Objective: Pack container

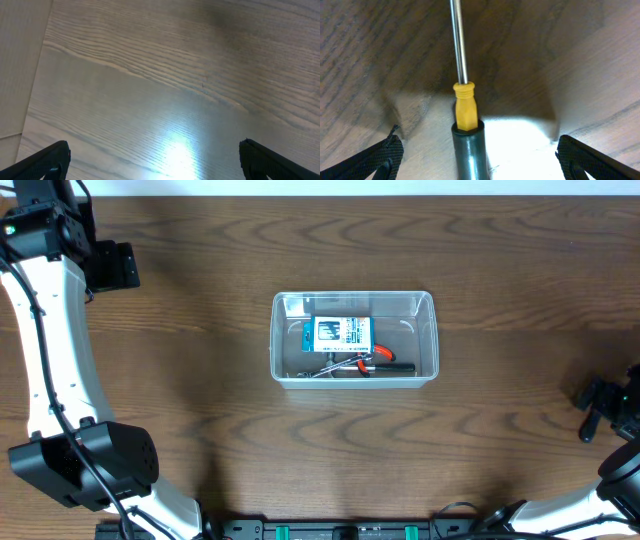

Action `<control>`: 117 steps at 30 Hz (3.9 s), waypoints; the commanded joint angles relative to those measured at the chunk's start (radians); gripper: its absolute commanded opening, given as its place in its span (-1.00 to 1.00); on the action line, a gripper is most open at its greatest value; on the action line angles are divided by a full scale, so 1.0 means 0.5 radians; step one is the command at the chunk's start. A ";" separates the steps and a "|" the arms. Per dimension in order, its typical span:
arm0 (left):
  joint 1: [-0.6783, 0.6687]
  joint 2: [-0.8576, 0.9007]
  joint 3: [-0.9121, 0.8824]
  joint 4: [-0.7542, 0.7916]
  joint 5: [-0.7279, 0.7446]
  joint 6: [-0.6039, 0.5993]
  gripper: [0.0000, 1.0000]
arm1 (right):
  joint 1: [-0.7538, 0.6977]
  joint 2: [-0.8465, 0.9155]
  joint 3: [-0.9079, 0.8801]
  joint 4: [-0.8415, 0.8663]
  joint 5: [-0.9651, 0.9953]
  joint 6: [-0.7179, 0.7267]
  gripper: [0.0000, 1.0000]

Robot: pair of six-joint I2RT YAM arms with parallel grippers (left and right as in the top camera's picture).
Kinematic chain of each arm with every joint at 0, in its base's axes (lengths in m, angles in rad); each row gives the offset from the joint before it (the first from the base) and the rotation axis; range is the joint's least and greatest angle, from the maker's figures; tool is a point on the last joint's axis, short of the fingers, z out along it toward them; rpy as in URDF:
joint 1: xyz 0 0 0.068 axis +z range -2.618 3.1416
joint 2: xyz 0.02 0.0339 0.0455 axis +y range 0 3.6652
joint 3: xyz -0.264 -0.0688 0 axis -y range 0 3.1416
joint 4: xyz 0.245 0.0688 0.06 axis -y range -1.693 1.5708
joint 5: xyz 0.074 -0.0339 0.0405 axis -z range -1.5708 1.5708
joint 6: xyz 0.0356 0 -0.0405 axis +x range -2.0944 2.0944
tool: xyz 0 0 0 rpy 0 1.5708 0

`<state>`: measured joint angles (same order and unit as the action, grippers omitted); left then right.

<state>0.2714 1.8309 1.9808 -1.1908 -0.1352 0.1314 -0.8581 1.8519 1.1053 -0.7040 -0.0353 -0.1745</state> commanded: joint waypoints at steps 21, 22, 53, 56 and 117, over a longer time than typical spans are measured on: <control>0.006 -0.007 0.011 -0.002 -0.016 0.010 0.96 | -0.008 0.040 -0.055 0.019 -0.042 -0.043 0.98; 0.006 -0.007 0.011 -0.002 -0.016 0.010 0.96 | -0.007 0.050 -0.055 0.020 -0.042 -0.043 0.97; 0.006 -0.007 0.011 -0.002 -0.016 0.010 0.96 | -0.008 0.067 -0.055 0.049 -0.043 -0.049 -0.46; 0.006 -0.007 0.011 -0.002 -0.016 0.010 0.96 | -0.008 0.067 -0.055 0.048 -0.043 -0.049 -0.48; 0.006 -0.007 0.011 -0.002 -0.016 0.010 0.96 | 2.545 -0.461 0.726 -0.449 -0.257 -1.270 -0.81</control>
<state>0.2714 1.8309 1.9808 -1.1908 -0.1352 0.1314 0.3996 1.5948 1.4586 -0.9169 -0.1749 -0.7677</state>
